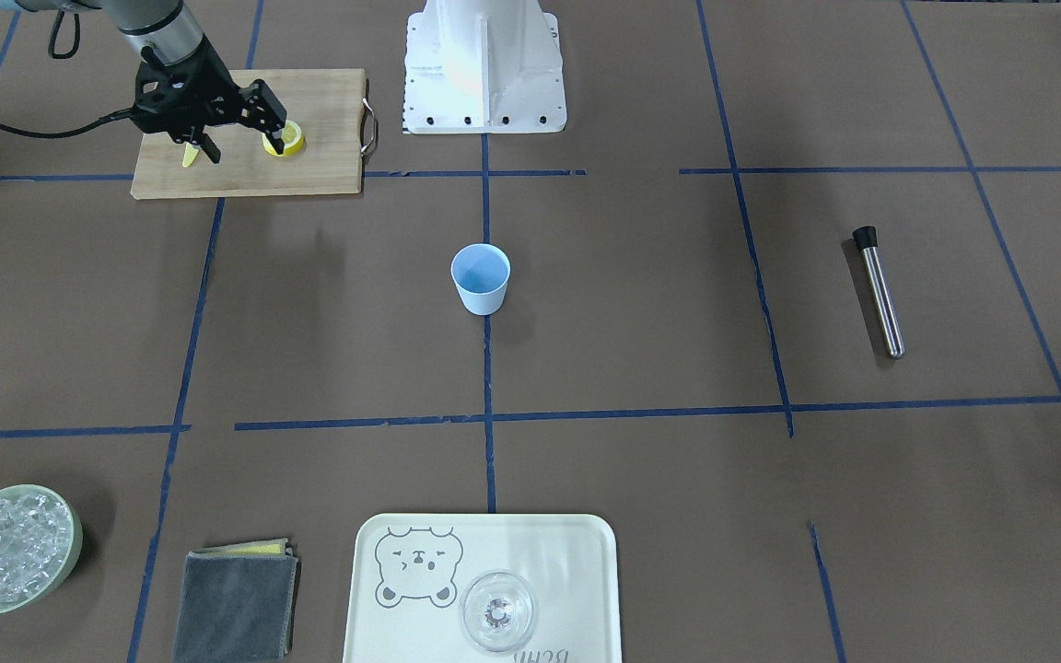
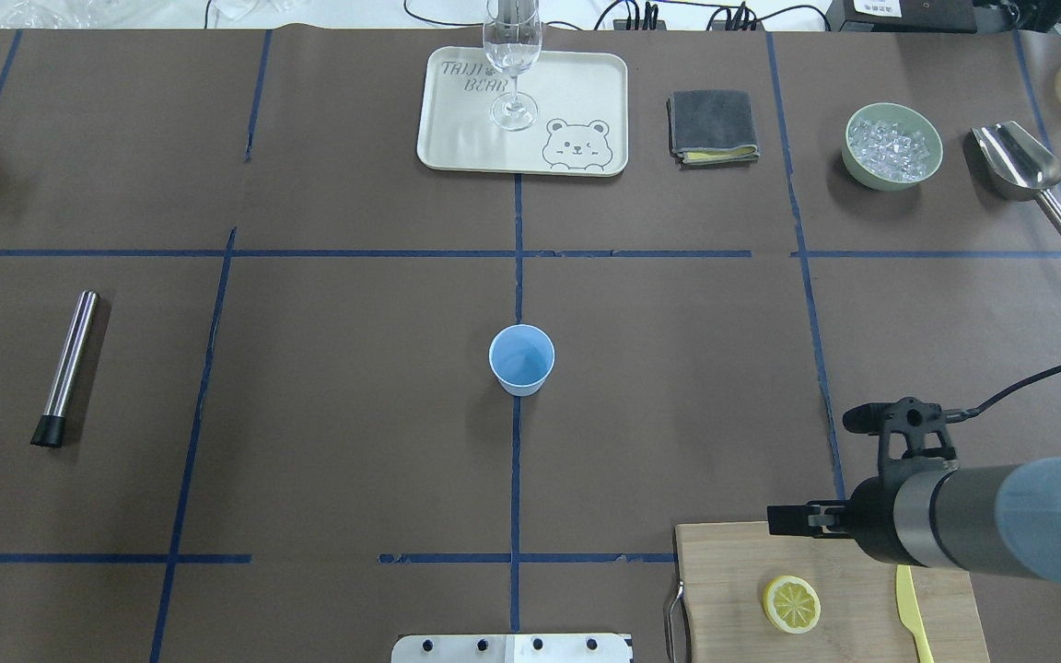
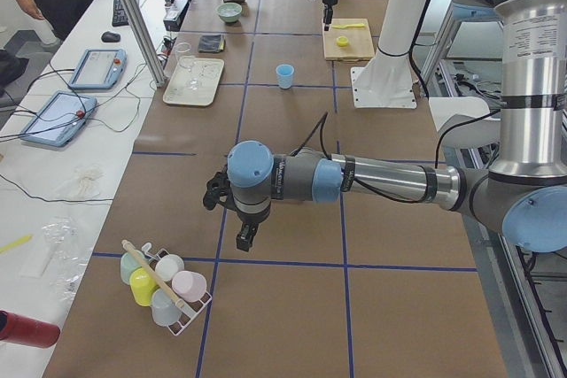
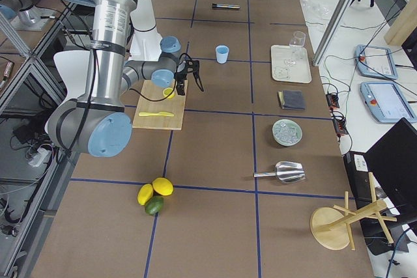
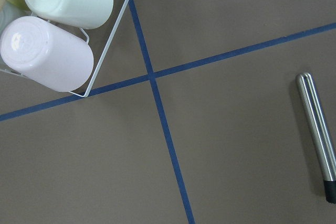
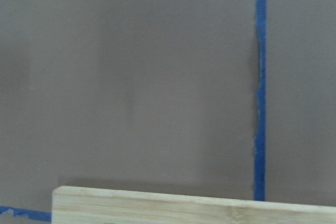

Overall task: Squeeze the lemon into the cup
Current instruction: 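Move the right gripper down over the lemon slice on the cutting board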

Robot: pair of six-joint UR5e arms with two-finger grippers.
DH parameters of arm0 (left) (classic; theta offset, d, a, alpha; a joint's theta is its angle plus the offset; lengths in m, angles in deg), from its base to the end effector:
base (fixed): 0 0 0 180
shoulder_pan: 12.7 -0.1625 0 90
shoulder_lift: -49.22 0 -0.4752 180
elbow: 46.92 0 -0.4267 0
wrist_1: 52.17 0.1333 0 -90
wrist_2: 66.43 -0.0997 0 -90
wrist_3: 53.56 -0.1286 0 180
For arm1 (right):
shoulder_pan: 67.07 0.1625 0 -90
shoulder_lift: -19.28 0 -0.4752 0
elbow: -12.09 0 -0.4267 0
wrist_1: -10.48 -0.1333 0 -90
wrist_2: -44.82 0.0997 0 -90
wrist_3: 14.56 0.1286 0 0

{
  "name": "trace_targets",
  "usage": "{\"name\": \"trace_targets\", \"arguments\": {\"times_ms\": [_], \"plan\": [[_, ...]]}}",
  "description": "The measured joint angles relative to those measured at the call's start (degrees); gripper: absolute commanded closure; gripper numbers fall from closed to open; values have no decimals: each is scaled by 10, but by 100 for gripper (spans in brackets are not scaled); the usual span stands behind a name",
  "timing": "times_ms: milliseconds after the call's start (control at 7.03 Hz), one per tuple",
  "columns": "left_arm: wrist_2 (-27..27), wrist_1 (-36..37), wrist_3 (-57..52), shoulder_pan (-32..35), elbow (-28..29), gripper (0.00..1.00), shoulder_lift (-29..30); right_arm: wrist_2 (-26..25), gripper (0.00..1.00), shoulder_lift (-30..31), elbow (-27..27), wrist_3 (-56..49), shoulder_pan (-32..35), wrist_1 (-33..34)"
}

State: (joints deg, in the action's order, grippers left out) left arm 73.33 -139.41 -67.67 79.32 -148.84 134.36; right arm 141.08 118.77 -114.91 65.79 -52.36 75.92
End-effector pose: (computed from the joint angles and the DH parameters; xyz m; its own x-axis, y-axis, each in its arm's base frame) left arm -0.0523 -0.4873 0.6589 0.6366 0.2763 -0.7200 -0.1238 0.9581 0.2583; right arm -0.4168 -0.2327 0.4340 0.6145 -0.0109 0.7888 -0.0672 0.9955 0.0661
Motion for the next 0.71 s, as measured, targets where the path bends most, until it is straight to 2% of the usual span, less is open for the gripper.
{"name": "trace_targets", "arguments": {"times_ms": [284, 711], "plan": [[8, 0, 0, 0, -3, 0, -1, -22, 0, -48, -1, 18, -37, 80], [9, -1, 1, 0, -5, 0, -2, -32, 0, -45, 7, 27, -62, 98]]}}
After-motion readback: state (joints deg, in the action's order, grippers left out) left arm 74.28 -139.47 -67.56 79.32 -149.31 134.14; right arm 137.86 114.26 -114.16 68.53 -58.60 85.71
